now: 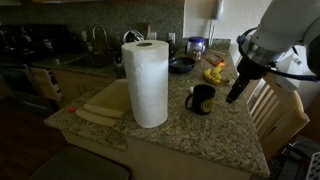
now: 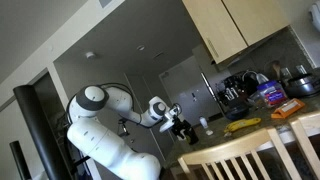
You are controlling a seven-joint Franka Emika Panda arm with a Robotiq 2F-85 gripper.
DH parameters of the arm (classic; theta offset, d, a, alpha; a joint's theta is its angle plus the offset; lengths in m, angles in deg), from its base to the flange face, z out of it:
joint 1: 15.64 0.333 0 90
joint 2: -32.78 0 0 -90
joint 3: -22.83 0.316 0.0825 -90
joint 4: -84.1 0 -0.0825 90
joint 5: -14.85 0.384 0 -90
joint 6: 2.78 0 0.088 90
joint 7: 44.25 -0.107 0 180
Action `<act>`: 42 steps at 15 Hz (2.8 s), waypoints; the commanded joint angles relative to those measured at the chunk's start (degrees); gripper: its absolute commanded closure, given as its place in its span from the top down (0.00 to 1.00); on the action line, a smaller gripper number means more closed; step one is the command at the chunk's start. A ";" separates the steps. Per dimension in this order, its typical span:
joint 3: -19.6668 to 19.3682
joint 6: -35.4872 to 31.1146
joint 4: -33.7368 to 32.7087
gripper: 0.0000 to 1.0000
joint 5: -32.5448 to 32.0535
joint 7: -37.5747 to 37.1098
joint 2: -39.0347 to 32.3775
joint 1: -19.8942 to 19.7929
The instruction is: Pick up the white bottle from the countertop and move it to the right.
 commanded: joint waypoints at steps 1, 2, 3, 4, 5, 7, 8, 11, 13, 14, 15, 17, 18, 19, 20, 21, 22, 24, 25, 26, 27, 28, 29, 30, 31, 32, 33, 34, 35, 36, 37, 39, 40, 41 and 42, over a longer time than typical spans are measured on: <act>-1.09 0.23 -0.09 1.00 -0.74 -0.52 -0.15 1.09; -1.09 0.23 -0.09 1.00 -0.74 -0.52 -0.15 1.09; -1.09 0.23 -0.09 1.00 -0.74 -0.52 -0.15 1.09; -1.09 0.23 -0.09 1.00 -0.74 -0.52 -0.15 1.09; -1.09 0.23 -0.09 1.00 -0.74 -0.52 -0.15 1.09; -1.09 0.24 -0.09 1.00 -0.74 -0.52 -0.15 1.09; -1.09 0.24 -0.09 1.00 -0.74 -0.52 -0.15 1.09; -1.09 0.24 -0.09 1.00 -0.74 -0.52 -0.15 1.09; -0.27 0.60 -0.13 1.00 -2.48 -1.78 0.13 0.04; 0.14 0.26 -0.08 1.00 -4.13 -1.93 0.36 -0.52; 1.01 -1.40 0.24 1.00 -7.01 -3.68 0.62 -1.68; -0.25 5.82 -0.78 1.00 -7.34 -3.57 11.52 0.39; -0.19 6.02 -2.03 1.00 -7.84 -4.17 13.40 0.29; -0.08 6.77 -3.50 1.00 -7.95 -4.54 15.74 0.19; 0.08 7.25 -5.02 1.00 -8.29 -4.39 18.33 -0.12; -0.09 8.42 -7.08 1.00 -7.71 -4.26 20.48 -0.31; -2.61 11.81 -10.36 1.00 -3.94 -0.75 20.88 2.11; -7.09 21.60 -18.31 1.00 3.06 6.51 20.45 6.42; -8.03 25.95 -22.71 1.00 5.22 8.50 19.93 6.86; -9.50 30.36 -27.07 1.00 7.54 10.37 19.30 7.58; -10.71 34.89 -30.93 1.00 9.65 11.25 18.66 8.03; -11.81 39.40 -34.84 1.00 11.60 11.48 17.71 8.02; -12.65 43.98 -38.68 1.00 12.94 11.26 16.33 7.47; -13.09 48.56 -42.43 1.00 13.53 10.48 14.62 6.40; -11.16 50.92 -46.04 1.00 9.02 7.97 13.10 2.55; -10.30 48.89 -49.60 1.00 6.99 6.19 12.04 1.06; -11.85 46.64 -41.77 1.00 9.75 8.54 17.29 4.00; -11.60 46.71 -44.75 1.00 8.67 7.76 15.73 2.85; -10.50 52.20 -47.45 1.00 8.70 7.88 14.21 2.80; -10.11 56.31 -49.22 1.00 9.18 8.51 12.71 3.12; -10.14 58.94 -50.44 1.00 10.63 8.47 11.07 3.67; -11.17 60.51 -53.28 1.00 16.31 8.67 7.82 4.90; -11.70 60.58 -54.51 1.00 18.79 8.70 5.82 5.04; -12.12 60.88 -55.75 1.00 21.11 8.63 3.83 5.04; -12.54 61.83 -57.13 1.00 22.86 7.70 1.31 4.55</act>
